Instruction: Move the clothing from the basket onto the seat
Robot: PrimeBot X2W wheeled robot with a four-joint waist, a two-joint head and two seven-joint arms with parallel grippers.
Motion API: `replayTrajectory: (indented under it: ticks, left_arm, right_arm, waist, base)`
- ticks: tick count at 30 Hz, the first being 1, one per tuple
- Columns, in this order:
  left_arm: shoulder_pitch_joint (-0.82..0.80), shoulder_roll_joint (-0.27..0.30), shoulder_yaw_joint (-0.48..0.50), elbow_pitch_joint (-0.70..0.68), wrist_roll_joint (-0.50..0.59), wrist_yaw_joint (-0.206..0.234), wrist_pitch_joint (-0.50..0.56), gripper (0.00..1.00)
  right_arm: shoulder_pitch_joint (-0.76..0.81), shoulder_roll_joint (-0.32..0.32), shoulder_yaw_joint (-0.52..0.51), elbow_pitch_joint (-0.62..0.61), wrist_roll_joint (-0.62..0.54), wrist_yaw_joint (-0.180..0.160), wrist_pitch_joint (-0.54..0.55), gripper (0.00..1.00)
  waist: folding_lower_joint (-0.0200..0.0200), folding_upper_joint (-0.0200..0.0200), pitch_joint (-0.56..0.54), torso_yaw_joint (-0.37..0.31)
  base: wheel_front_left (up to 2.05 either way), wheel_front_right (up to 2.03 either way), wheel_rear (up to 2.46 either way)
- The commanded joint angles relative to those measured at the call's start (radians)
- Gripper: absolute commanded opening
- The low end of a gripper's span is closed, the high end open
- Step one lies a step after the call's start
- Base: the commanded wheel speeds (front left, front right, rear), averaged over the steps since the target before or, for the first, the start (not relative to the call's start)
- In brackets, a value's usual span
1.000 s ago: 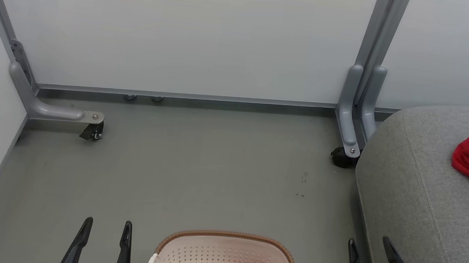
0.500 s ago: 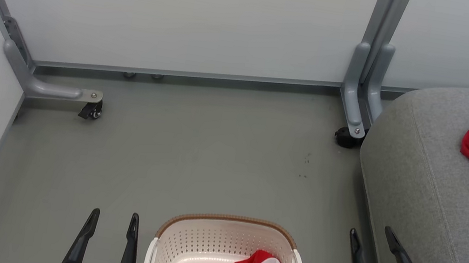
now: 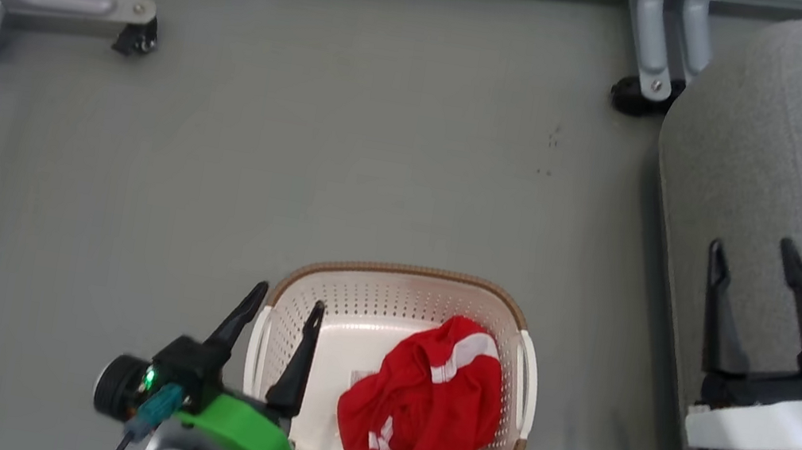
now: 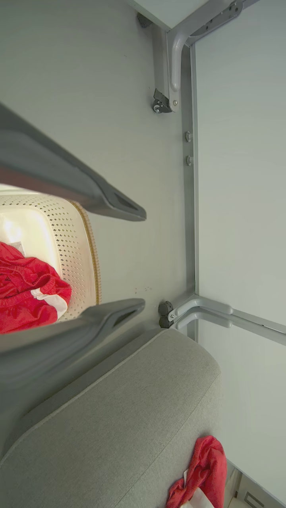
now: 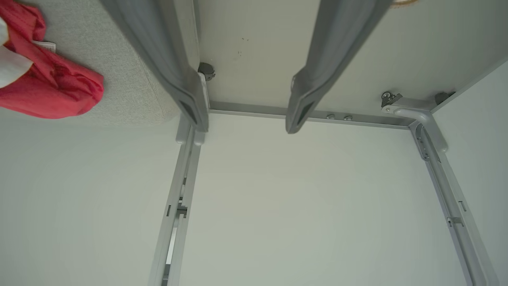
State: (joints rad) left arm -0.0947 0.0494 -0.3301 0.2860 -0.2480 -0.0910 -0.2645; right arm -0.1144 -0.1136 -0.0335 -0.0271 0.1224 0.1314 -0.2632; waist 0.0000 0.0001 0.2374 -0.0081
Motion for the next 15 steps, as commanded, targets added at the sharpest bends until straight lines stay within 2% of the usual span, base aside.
replayTrajectory:
  ticks: [1,7,15]
  left_arm:
    - [-0.072,0.002,-0.021,0.042,-0.003,-0.016,0.0,1.0]
    - [-0.332,0.003,-0.154,0.258,-0.04,-0.04,0.0,1.0]
    - [-0.62,0.022,-0.491,0.457,-0.212,-0.041,0.003,1.0]
  right_arm:
    - [-0.039,-0.01,-0.014,-0.012,-0.009,-0.001,-0.002,1.0]
    - [-0.149,-0.035,-0.061,-0.044,-0.021,-0.001,-0.002,1.0]
    - [-0.254,-0.05,-0.097,-0.083,-0.033,-0.001,-0.002,1.0]
  waist:
    - [0.0,-0.0001,0.217,0.0]
    - [0.0,-0.0001,0.388,-0.017]
    - [0.0,-0.0001,0.564,-0.053]
  base:
    - [0.0,0.0,0.0]
    - [0.0,0.0,0.0]
    - [0.0,0.0,0.0]
